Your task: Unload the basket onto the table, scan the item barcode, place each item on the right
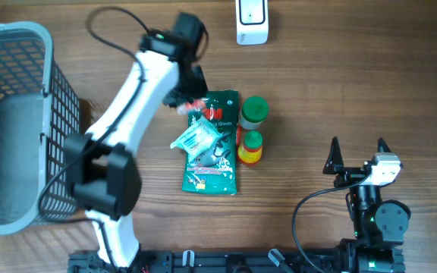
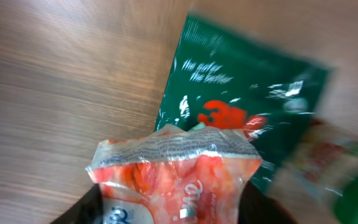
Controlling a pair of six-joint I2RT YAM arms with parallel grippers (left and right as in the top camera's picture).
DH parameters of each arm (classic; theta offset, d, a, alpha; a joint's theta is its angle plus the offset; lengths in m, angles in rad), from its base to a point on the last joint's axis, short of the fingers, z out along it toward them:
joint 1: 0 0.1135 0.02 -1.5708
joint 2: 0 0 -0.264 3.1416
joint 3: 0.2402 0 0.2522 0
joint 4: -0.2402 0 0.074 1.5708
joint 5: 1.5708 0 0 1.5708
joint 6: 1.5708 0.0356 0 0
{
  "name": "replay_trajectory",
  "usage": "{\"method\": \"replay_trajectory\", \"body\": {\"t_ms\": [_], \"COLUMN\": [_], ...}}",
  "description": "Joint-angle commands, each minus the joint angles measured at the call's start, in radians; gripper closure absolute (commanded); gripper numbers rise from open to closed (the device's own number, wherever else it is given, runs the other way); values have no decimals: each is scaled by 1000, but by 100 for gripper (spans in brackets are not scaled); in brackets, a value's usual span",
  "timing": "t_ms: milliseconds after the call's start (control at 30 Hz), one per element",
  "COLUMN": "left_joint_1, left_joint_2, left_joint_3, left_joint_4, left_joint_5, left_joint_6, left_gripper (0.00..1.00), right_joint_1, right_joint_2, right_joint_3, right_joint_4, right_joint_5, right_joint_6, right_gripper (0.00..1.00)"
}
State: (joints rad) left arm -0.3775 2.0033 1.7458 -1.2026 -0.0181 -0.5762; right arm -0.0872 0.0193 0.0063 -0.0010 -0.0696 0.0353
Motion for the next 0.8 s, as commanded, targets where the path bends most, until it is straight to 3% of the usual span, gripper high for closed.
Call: {"method": "replay_trajectory", "body": {"t_ms": [0, 100, 200, 267, 300, 333, 767], "left_joint_1": [-43, -58, -59, -53, -51, -48, -44], "left_joint_2": [77, 97, 97, 92, 88, 80, -165], "left_joint_3": [-82, -96, -94, -81, -67, -45, 249], "left_joint_4": [45, 72, 109, 111, 105, 96, 36], "left_joint_5": [-17, -18, -51, -55, -55, -60, -274], "left_joint_6": [-8, -7, -7, -7, -7, -7, -7], "left_gripper": [53, 51, 41, 24, 5, 0, 0], "right_joint_1": [6, 6, 6, 6, 6, 6, 6], "right_joint_2": [-5, -5, -5, -5, -5, -5, -5], "right_joint_3": [-1, -1, -1, -1, -1, -1, -1], "right_joint_4": [2, 2, 2, 2, 2, 2, 2], "right_joint_5": [10, 10, 10, 10, 10, 10, 10], "right_joint_6": [-9, -9, -9, -9, -9, -8, -8], "right_gripper": [0, 0, 0, 0, 0, 0, 0]}}
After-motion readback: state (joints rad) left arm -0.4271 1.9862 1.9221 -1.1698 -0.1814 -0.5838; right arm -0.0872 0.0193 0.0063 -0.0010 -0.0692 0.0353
